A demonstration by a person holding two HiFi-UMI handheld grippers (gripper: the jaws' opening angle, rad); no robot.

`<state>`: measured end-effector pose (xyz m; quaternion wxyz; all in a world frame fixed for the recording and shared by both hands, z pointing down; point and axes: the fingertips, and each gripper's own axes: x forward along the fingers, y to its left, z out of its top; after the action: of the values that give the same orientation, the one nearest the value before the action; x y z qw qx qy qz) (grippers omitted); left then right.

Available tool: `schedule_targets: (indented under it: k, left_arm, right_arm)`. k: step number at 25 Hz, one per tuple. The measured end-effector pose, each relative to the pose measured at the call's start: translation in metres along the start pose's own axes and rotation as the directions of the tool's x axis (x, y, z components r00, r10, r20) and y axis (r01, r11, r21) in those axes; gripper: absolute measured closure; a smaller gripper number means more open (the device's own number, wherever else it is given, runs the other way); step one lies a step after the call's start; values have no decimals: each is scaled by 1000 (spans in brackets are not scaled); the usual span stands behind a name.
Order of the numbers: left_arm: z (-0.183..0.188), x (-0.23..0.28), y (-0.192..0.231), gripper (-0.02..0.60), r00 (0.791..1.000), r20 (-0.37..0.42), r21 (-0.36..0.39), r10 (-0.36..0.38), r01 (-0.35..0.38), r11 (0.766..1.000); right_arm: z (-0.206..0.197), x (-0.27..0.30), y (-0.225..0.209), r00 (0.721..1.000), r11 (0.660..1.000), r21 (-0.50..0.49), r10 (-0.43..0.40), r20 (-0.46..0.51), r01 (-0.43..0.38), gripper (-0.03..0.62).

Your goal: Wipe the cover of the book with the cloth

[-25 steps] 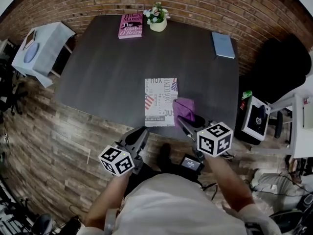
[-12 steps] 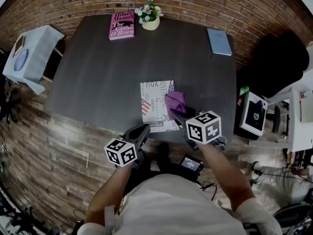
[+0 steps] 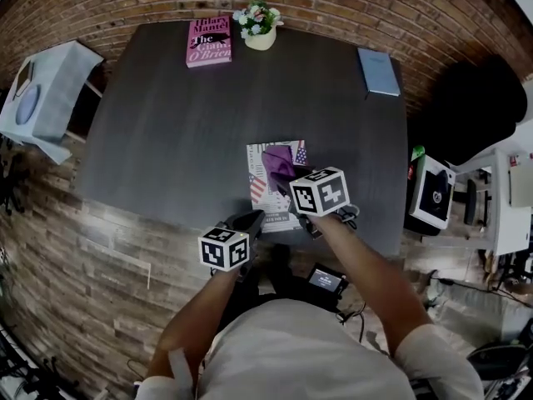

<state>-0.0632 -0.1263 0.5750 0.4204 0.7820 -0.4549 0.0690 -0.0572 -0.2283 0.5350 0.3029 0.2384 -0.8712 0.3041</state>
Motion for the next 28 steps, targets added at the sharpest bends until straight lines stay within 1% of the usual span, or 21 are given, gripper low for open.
schedule_targets:
  k: [2, 5, 7, 10, 12, 16, 18, 28]
  left_arm:
    - [-8, 4, 7, 574, 999, -45, -12, 24, -24, 1000]
    - [-25, 9, 16, 574, 990, -129, 0, 62, -63, 998]
    - [-29, 10, 17, 574, 986, -151, 17, 76, -74, 997]
    - [-29, 11, 16, 574, 983, -157, 50, 99, -92, 994]
    - [-29, 13, 15, 575, 982, -156, 61, 109, -101, 993]
    - [-30, 17, 12, 575, 981, -163, 64, 103, -93, 994]
    - [-29, 18, 12, 575, 980, -168, 68, 103, -93, 993]
    - [-29, 17, 12, 575, 982, -160, 53, 101, -94, 994]
  right_arm:
    - [3, 15, -1, 1000, 1000, 24, 3, -16, -3, 470]
    - [7, 35, -4, 999, 997, 71, 5, -36, -3, 470]
    - [8, 46, -5, 998, 996, 91, 7, -55, -1, 470]
    - [7, 62, -5, 996, 995, 104, 13, -84, -4, 470]
    - [6, 71, -3, 995, 992, 128, 32, -97, -20, 470]
    - [6, 88, -2, 991, 979, 195, 75, -108, -53, 471]
    - [6, 96, -3, 990, 976, 209, 82, -118, -56, 471]
    - [5, 99, -11, 987, 990, 134, 62, -151, -42, 471]
